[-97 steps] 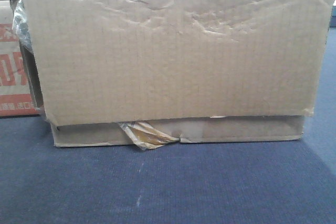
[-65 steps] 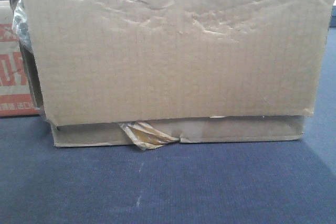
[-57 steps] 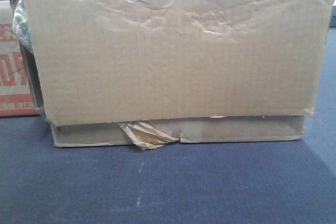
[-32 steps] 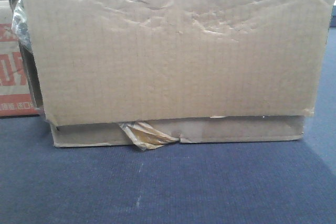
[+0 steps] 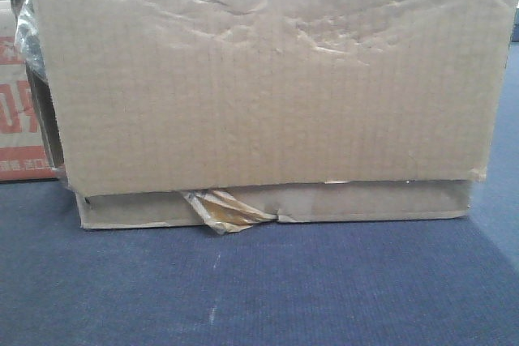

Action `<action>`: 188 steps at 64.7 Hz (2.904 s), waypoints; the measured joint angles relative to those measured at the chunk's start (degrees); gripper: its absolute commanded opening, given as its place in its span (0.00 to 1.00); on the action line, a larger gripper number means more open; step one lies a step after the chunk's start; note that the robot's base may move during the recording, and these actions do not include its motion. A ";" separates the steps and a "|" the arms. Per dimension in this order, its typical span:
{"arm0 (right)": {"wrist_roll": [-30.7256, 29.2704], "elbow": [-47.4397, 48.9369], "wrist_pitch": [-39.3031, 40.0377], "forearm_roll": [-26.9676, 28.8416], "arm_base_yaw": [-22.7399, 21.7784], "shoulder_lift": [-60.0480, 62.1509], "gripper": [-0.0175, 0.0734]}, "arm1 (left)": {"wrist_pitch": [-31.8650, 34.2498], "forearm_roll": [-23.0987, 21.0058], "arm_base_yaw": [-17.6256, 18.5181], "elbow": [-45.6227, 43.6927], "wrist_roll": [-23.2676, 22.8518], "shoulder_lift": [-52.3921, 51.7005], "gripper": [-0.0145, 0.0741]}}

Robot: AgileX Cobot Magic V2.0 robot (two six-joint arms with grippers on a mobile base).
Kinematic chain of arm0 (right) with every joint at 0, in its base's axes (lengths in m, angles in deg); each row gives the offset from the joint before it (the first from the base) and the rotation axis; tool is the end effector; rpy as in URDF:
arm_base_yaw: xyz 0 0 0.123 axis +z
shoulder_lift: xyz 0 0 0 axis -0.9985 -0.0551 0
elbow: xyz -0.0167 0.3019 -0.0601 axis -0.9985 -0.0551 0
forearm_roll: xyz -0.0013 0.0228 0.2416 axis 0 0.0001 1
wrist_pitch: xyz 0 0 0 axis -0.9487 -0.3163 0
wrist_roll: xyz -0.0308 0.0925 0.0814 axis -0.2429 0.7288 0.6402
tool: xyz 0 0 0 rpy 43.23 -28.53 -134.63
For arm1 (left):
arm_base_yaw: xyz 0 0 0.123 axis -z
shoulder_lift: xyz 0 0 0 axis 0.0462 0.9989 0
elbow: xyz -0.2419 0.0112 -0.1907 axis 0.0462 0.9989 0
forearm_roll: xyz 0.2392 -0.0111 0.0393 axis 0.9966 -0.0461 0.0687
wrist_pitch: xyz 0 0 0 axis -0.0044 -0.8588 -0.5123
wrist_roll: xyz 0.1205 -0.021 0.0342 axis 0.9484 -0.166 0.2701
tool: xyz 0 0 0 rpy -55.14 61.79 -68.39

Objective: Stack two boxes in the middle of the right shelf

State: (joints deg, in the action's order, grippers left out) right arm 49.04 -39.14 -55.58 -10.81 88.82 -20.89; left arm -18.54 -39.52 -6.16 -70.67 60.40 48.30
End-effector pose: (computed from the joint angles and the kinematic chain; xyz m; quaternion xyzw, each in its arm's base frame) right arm 0.0095 0.0012 0.3679 -0.0033 0.5402 0.0306 0.8410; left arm 0.0212 -0.0003 0.3510 -0.0321 0.5614 -0.0078 0.8269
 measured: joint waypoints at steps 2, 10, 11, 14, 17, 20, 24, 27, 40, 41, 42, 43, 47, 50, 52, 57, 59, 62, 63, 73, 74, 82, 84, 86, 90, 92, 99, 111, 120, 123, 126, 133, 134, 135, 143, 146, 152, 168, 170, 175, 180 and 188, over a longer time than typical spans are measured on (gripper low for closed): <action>0.00 2.69 -2.29 0.00 0.00 -1.31 0.07 | -2.50 0.70 0.00 -3.63 0.00 1.49 0.04; 0.00 15.38 -12.48 0.00 0.00 -11.16 0.31 | -15.32 4.09 0.00 -17.32 0.00 9.97 0.22; 0.00 16.47 -13.45 0.11 0.00 -12.27 0.33 | -16.46 4.23 0.00 -18.60 0.00 11.45 0.24; 0.00 20.26 -16.69 0.11 0.00 -15.57 0.42 | -19.79 4.63 0.00 -22.85 0.00 14.52 0.34; 0.00 23.25 -19.22 0.11 0.00 -19.37 0.52 | -23.32 4.76 0.00 -26.15 0.00 17.64 0.43; 0.00 26.33 -21.66 0.11 0.00 -22.42 0.60 | -25.93 4.76 0.00 -29.46 0.00 21.16 0.52; 0.00 29.47 -23.72 0.11 0.00 -27.06 0.69 | -28.35 4.86 0.16 -32.61 0.00 25.58 0.64; 0.00 30.54 -24.18 0.11 0.00 -29.79 0.74 | -28.89 4.75 0.91 -33.53 0.00 27.66 0.70; 0.00 31.29 -25.64 0.11 0.40 -36.23 0.81 | -31.83 4.48 5.47 -34.32 0.00 35.90 0.81; 0.00 31.29 -25.81 0.11 0.42 -36.44 0.81 | -32.29 4.37 5.77 -34.41 0.00 36.62 0.81; 0.00 31.29 -25.91 0.11 0.54 -36.75 0.81 | -32.74 4.38 5.87 -34.61 0.00 37.36 0.81; 0.00 31.29 -26.06 0.11 0.67 -36.93 0.81 | -33.19 4.38 5.88 -34.65 0.00 38.15 0.81; 0.00 31.29 -26.65 0.11 1.20 -37.32 0.81 | -35.77 4.38 6.12 -35.90 0.00 41.86 0.81; 0.00 31.29 -26.93 0.11 1.48 -37.44 0.81 | -38.49 4.50 6.12 -37.46 0.00 45.20 0.81; 0.00 31.29 -27.05 0.11 1.63 -37.54 0.81 | -40.17 4.66 6.12 -38.67 0.00 47.20 0.81; 0.00 31.38 -27.15 0.21 1.75 -37.54 0.81 | -44.69 5.51 6.12 -42.66 0.00 53.51 0.81; 0.00 31.38 -27.15 0.21 1.75 -37.63 0.81 | -46.17 5.94 6.12 -44.72 0.00 55.71 0.81; 0.00 31.38 -27.15 0.21 2.01 -37.89 0.81 | -48.36 6.36 5.68 -47.30 0.00 59.10 0.81; 0.00 31.38 -27.19 0.21 2.03 -38.04 0.81 | -49.43 6.36 5.22 -48.63 0.00 60.77 0.81; 0.00 31.38 -27.42 0.21 3.01 -38.37 0.81 | -55.92 6.36 -0.77 -57.13 0.48 71.80 0.81; 0.00 31.38 -27.53 0.21 3.01 -38.37 0.81 | -56.32 6.36 -1.51 -58.09 0.73 72.68 0.81; 0.00 31.38 -27.53 0.21 3.34 -38.37 0.81 | -58.58 6.36 -7.49 -61.88 4.37 79.81 0.81; 0.00 31.38 -27.53 0.21 3.34 -38.37 0.81 | -58.80 6.36 -8.62 -62.41 4.99 81.23 0.81; 0.00 31.38 -27.53 0.21 3.34 -38.57 0.81 | -58.80 6.36 -9.33 -62.58 5.59 82.61 0.81; 0.00 31.38 -27.53 0.21 3.34 -38.92 0.81 | -58.80 6.36 -10.14 -62.83 6.80 85.56 0.81; 0.00 31.38 -27.53 0.21 3.34 -39.18 0.81 | -58.92 6.36 -10.28 -62.83 7.44 87.08 0.81; 0.00 31.38 -27.64 0.21 3.34 -39.58 0.81 | -58.80 6.25 -10.28 -62.83 8.47 91.10 0.81; 0.00 31.38 -27.64 0.21 3.34 -39.58 0.81 | -55.85 6.11 -10.17 -62.83 8.84 94.88 0.81; 0.00 31.38 -27.75 0.21 3.34 -39.58 0.81 | -54.81 6.11 -10.17 -62.83 8.95 96.34 0.76; 0.00 31.38 -27.75 0.21 3.34 -39.58 0.81 | -54.43 6.11 -10.17 -62.83 8.95 96.48 0.72; 0.00 31.38 -27.75 0.21 3.34 -39.58 0.81 | -54.13 6.11 -10.17 -62.83 8.95 96.60 0.64; 0.00 31.38 -27.75 0.33 3.34 -39.58 0.81 | -53.46 6.11 -10.17 -62.83 8.95 96.60 0.40; 0.00 31.38 -27.75 0.33 3.34 -39.58 0.81 | -53.48 6.11 -10.17 -62.83 8.95 96.60 0.35; 0.00 31.38 -27.75 0.33 3.34 -39.58 0.81 | -53.35 6.11 -10.17 -62.83 8.95 96.60 0.32; 0.00 31.38 -27.75 0.33 3.34 -39.58 0.81 | -53.35 6.00 -10.17 -62.83 8.95 96.60 0.04; 0.00 31.38 -27.75 0.33 3.34 -39.58 0.81 | -53.35 5.71 -10.17 -62.96 8.95 96.60 0.04; 0.00 31.38 -27.75 0.45 3.34 -39.58 0.81 | -53.35 5.73 -10.17 -62.96 8.95 96.60 0.04; 0.00 31.38 -27.75 0.45 3.34 -39.58 0.81 | -53.83 5.47 -10.17 -63.04 6.38 95.46 0.04; 0.00 31.38 -27.75 0.45 3.34 -39.58 0.81 | -53.86 5.68 -10.28 -63.18 6.04 94.80 0.04; 0.00 31.38 -27.75 0.45 3.34 -39.58 0.81 | -54.31 5.91 -11.00 -64.48 5.15 92.98 0.04; 0.00 31.38 -27.75 0.45 3.34 -39.58 0.81 | -54.54 6.03 -12.00 -66.21 4.09 90.66 0.04; 0.00 31.38 -27.75 0.45 3.34 -39.58 0.81 | -54.54 6.38 -13.22 -70.71 2.96 86.42 0.04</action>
State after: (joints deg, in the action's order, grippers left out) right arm 49.04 -7.76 -83.33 -10.37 92.16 -60.47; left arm -73.07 -33.13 -19.38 -141.38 63.36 134.71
